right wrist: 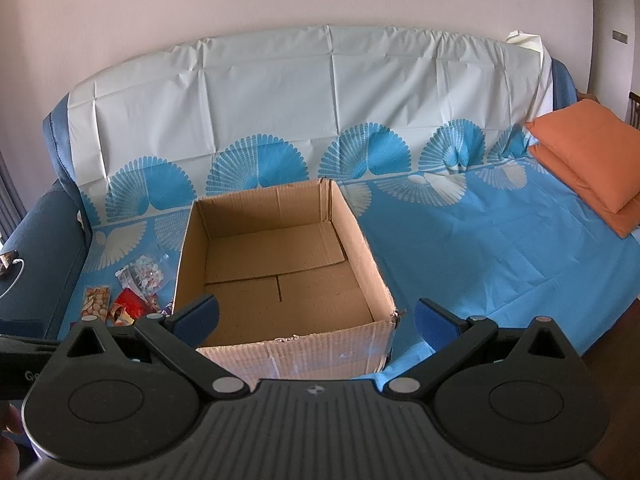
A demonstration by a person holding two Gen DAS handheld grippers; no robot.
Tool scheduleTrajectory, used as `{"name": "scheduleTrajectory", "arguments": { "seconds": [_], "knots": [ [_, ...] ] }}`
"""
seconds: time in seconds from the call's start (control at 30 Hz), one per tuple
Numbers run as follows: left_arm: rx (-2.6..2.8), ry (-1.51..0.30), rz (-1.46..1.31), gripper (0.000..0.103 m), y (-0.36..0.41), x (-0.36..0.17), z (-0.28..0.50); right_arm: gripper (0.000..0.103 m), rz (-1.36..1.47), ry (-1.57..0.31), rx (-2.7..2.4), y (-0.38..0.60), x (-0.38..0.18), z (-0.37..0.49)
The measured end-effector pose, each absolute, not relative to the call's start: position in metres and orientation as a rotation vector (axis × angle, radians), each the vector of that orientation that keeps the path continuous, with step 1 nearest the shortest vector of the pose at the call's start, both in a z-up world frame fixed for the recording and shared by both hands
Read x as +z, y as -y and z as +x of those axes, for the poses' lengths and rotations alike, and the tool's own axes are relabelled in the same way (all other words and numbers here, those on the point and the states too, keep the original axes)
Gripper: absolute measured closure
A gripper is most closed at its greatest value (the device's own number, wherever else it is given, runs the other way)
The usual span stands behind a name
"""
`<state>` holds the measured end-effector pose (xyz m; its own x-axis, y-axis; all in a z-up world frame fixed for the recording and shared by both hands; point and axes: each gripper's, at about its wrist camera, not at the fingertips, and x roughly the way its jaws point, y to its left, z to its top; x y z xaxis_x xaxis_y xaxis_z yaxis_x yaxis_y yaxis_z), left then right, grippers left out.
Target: Organize snacks
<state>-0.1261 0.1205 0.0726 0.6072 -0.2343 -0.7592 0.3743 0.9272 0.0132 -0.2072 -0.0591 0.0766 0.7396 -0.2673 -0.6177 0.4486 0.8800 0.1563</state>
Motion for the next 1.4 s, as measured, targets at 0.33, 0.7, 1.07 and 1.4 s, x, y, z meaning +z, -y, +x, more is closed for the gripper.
{"name": "scheduleTrajectory", "arguments": {
  "seconds": [0.33, 0.7, 1.07, 1.4],
  "knots": [
    [-0.333, -0.857, 0.147, 0.0, -0.133, 0.073, -0.117, 0.0, 0.293, -0.636, -0.387, 0.052, 0.078, -0.198],
    [-0.209, -0.879, 0.089, 0.0, -0.196, 0.066, -0.091, 0.0, 0.264, -0.647, -0.28, 0.018, 0.082, -0.168],
    [-0.01, -0.948, 0.027, 0.0, -0.295, 0.036, -0.056, 0.0, 0.216, -0.71, -0.12, -0.047, 0.077, -0.109],
    [0.088, -1.044, -0.017, 0.0, -0.347, -0.006, -0.025, 0.0, 0.225, -0.775, 0.028, -0.097, 0.058, -0.061]
  ]
}}
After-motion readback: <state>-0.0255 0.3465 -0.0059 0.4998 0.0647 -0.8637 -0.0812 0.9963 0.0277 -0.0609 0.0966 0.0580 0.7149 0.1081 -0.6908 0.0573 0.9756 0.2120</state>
